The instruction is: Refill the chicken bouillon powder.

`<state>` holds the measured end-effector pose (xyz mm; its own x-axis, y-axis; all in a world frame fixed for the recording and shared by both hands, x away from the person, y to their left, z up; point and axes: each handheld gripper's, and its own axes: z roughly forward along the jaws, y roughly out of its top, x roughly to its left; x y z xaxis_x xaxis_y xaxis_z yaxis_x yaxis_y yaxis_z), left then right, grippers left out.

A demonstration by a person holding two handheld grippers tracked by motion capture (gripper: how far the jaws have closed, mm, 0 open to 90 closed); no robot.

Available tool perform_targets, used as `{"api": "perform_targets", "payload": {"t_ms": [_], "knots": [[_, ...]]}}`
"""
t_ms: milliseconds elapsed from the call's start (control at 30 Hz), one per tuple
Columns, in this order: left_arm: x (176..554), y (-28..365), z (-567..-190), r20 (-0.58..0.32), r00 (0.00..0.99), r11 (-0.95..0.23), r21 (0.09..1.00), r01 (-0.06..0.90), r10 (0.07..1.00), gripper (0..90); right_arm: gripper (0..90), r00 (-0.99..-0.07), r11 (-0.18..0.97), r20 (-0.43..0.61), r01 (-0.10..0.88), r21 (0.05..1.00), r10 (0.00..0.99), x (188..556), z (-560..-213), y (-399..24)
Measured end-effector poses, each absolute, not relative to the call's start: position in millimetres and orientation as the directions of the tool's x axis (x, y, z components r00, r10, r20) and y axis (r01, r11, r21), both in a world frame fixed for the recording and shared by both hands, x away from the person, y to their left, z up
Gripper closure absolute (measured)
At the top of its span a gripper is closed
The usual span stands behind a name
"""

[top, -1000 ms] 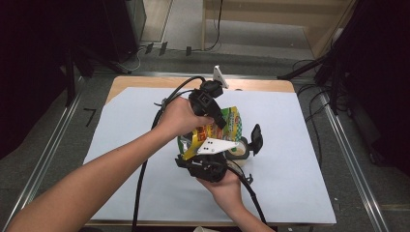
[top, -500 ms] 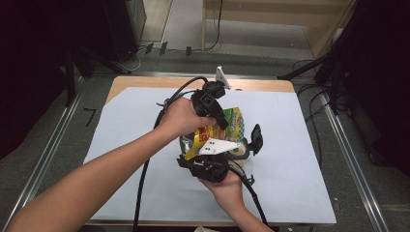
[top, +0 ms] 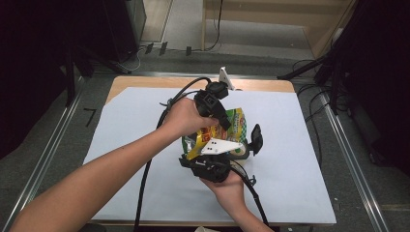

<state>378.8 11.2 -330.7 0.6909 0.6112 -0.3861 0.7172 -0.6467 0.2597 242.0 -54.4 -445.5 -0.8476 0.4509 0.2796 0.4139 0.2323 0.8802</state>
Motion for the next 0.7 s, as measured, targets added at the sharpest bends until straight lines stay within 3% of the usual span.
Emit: {"api": "perform_targets", "payload": {"t_ms": [700], "knots": [[379.2,12.7,-328.1,-0.388,0.688,-0.644,0.258,0.720,0.614,79.0,80.5,-0.846,0.220,0.283,0.413,0.884,0.452,241.5,-444.0,-52.7]]}}
